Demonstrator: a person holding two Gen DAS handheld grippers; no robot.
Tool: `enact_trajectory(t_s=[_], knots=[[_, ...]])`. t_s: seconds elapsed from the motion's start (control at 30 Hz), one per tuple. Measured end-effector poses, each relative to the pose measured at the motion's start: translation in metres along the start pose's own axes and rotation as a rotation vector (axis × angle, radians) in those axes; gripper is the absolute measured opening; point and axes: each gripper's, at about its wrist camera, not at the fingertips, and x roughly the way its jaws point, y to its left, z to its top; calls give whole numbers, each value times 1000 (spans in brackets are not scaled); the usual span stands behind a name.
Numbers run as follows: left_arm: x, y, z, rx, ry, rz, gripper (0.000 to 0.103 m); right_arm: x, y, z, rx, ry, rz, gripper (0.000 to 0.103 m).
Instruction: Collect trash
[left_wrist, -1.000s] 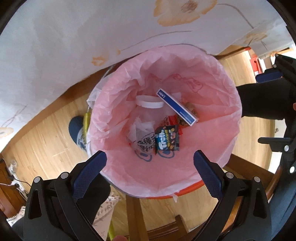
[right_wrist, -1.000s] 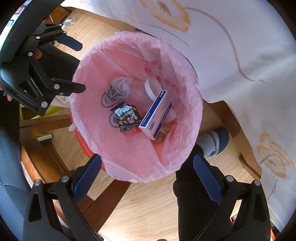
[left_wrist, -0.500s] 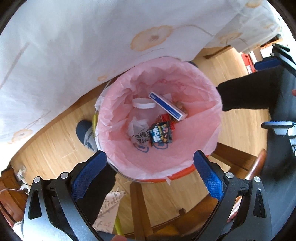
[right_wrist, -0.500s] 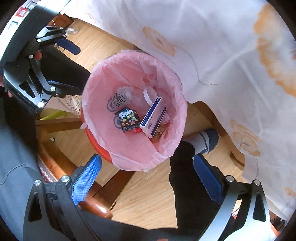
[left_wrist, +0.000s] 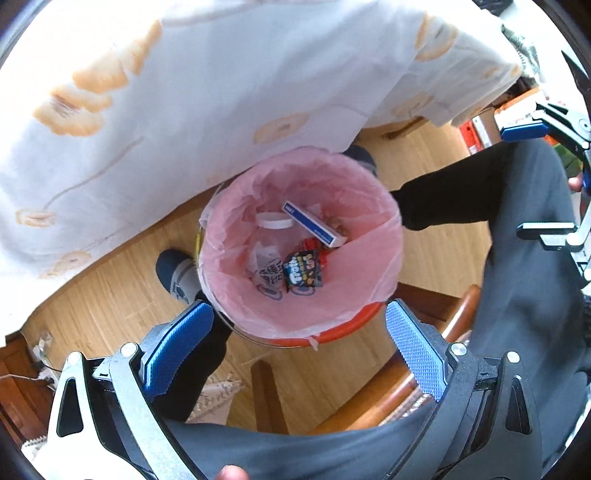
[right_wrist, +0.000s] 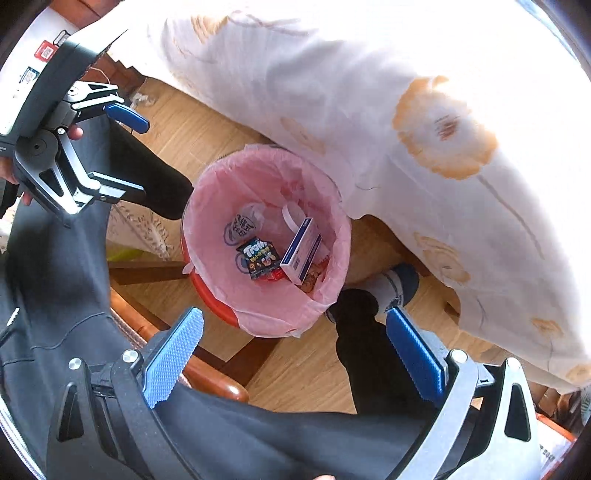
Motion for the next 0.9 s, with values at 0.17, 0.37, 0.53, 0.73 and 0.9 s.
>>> enact_trajectory(t_s=[0.17,0.37,0.53,0.73,0.9], knots=[[-30,-7,-5,6,-43,4,97,-28,7,-5,12,-54,-4,98],[-62,-14,-13,9,-89,15,97,-64,14,-10,24,-124,-15,98],[-87,-18,-21,2,-129,20,97,-92,20,-15,43,-192,-33,98],[-123,-24,-32,-15,-201,32,97,-120,29,-26,56,-272,-80,98],[-143,-31,-42,-13,-250,54,97,-144,35,-38,93,-356,-116,98]])
